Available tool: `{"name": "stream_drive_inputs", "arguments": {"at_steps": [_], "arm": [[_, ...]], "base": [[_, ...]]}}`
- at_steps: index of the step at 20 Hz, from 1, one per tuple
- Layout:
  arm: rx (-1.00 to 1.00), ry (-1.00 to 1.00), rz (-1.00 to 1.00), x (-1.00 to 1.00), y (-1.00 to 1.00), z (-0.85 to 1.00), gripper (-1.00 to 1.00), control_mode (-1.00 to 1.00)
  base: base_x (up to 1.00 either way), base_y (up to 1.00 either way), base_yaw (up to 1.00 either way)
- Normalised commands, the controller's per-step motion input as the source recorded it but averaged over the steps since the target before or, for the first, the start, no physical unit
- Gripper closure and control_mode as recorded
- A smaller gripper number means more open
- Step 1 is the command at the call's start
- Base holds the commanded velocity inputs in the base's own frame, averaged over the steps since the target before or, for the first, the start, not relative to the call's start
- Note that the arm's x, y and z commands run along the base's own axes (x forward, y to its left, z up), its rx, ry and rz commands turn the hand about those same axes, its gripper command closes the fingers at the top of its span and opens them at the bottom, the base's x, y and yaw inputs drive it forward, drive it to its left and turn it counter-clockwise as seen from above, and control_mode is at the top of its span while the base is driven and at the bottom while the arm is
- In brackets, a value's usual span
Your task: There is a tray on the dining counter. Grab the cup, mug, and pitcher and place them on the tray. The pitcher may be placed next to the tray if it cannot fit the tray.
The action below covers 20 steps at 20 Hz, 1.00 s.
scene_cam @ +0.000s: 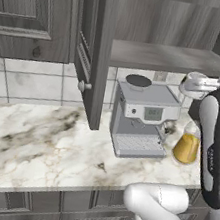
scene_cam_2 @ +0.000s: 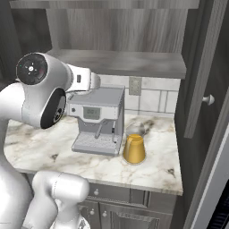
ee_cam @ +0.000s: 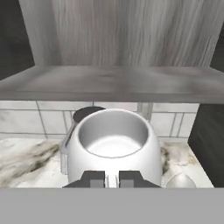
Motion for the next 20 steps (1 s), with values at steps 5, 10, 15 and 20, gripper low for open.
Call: {"name": "stream_drive_inputs", "arguments": {"at_steps": [5,10,15,20], "arm": [[0.00,0.00,0.00,-0.40,0.00,0.00,1.00,1.00],[0.00,0.00,0.00,0.00,0.00,0.00,1.00,1.00],[0.00,0.00,0.00,0.00,0.00,0.00,1.00,1.00],[0.00,0.00,0.00,0.00,0.00,0.00,1.00,1.00]], "base": [[-0.60,0.00,0.00],[-1.00,-0.03,-0.04],[-1.00,-0.21,-0.19],[-1.00,-0.25,-0.49]]}}
